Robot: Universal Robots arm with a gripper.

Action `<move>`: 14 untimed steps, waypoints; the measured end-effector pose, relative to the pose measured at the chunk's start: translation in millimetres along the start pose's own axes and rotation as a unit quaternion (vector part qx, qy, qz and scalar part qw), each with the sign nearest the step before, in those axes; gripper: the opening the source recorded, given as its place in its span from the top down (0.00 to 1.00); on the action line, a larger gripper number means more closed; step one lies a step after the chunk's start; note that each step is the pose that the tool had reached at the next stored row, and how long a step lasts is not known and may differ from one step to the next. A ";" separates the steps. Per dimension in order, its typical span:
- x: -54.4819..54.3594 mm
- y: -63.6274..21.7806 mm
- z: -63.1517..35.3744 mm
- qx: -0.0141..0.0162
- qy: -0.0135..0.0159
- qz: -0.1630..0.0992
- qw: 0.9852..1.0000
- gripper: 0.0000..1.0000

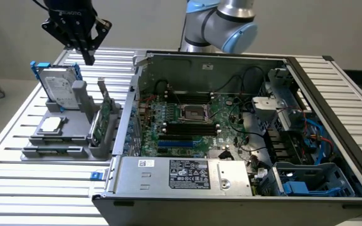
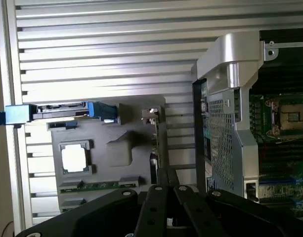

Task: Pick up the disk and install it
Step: 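Reach for the disk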

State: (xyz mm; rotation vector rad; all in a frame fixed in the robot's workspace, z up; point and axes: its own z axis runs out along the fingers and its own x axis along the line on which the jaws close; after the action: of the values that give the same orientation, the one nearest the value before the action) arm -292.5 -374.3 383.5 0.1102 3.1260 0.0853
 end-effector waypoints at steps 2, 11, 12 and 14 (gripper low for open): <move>9.1 1.3 1.1 0.000 0.000 0.000 1.000 0.89; 50.9 8.5 6.0 -0.001 0.000 0.000 1.000 0.89; 55.5 9.4 6.4 -0.001 0.000 0.000 1.000 0.89; 64.5 11.1 7.2 -0.001 0.000 0.000 1.000 0.89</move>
State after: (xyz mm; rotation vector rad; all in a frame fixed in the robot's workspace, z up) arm -355.9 -358.3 376.2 0.1101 3.1259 0.0896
